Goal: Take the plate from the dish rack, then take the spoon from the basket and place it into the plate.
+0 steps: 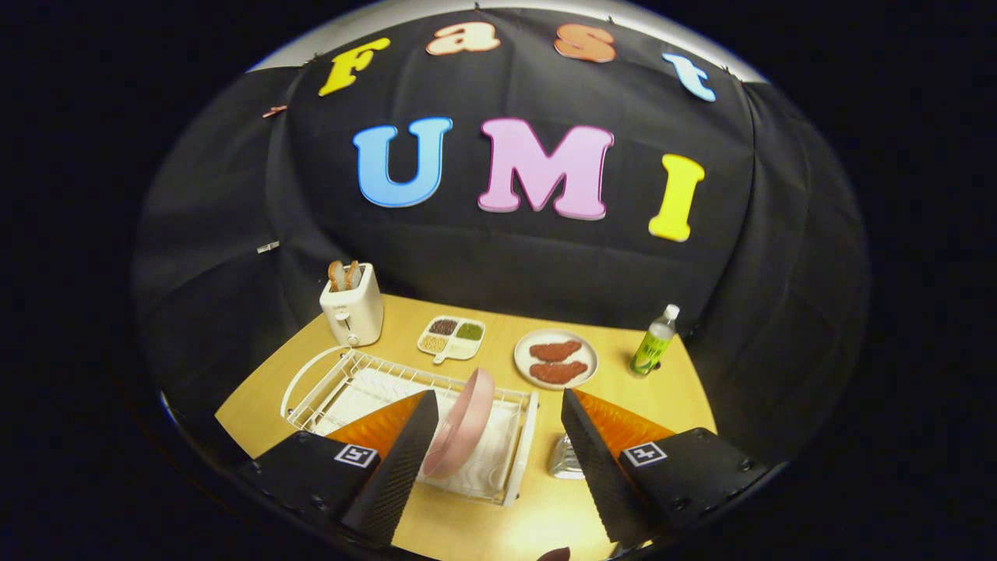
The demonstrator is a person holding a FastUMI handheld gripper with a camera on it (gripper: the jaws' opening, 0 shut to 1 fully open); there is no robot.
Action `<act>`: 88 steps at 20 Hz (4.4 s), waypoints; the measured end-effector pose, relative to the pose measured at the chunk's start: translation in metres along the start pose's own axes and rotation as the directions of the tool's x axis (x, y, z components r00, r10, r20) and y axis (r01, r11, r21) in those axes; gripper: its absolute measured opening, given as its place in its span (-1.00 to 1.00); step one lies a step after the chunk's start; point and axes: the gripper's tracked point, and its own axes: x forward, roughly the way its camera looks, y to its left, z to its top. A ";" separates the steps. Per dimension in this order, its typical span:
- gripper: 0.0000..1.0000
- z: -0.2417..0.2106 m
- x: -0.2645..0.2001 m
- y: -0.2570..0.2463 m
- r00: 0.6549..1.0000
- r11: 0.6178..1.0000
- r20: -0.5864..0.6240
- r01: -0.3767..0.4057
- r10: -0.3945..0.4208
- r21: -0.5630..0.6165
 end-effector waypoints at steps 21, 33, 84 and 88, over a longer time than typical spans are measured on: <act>-0.46 -0.041 0.098 -0.005 0.858 0.898 -0.278 0.379 -0.431 -0.225; -0.47 -0.079 -0.024 0.012 0.970 0.972 -0.237 0.010 0.047 0.235; 0.51 -0.147 0.066 -0.149 0.998 0.997 0.028 0.054 -0.056 0.062; -0.02 -0.158 0.078 -0.146 0.999 0.998 0.012 0.036 -0.037 0.044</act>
